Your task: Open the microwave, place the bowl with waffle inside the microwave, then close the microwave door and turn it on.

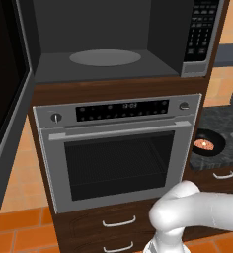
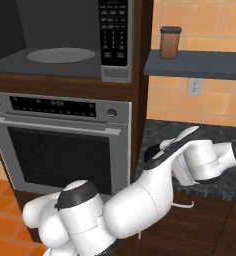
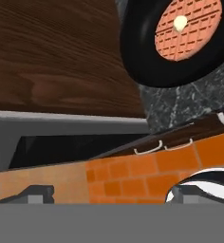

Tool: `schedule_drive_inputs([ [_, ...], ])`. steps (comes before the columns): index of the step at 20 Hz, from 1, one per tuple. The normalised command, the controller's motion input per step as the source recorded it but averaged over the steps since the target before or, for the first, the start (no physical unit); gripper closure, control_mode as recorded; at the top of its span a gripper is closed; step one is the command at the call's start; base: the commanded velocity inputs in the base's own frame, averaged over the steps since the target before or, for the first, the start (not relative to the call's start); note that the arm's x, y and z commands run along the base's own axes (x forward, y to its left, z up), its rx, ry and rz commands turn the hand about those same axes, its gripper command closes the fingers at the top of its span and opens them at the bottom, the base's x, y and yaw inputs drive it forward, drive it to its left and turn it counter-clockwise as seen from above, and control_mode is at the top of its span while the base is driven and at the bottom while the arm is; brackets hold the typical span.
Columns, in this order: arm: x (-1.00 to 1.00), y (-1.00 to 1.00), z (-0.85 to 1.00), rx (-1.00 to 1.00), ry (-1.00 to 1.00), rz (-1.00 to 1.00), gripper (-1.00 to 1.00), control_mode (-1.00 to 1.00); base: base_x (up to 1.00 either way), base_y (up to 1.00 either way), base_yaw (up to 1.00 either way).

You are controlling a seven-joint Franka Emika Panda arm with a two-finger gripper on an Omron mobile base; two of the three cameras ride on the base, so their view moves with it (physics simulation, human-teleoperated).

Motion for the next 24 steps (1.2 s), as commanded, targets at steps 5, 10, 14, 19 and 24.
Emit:
schedule_drive_inputs([
  [5,0.48,-0.42,-0.52,0.02,0.00,0.00,-1.00,-1.00,0.00,0.00,0.00],
  [10,0.48,-0.42,-0.42,0.04,0.04,0.00,-1.00,-1.00,0.00,0.00,0.00],
  [14,0.34,-0.03,-0.39,0.01,0.11,0.00,-1.00,-1.00,0.00,0.00,0.00],
  [19,0.45,-0.01,-0.40,0.00,0.12,0.00,-1.00,-1.00,0.00,0.00,0.00],
  [24,0.42,-0.23,-0.40,0.03,0.09,0.00,-1.00,-1.00,0.00,0.00,0.00],
])
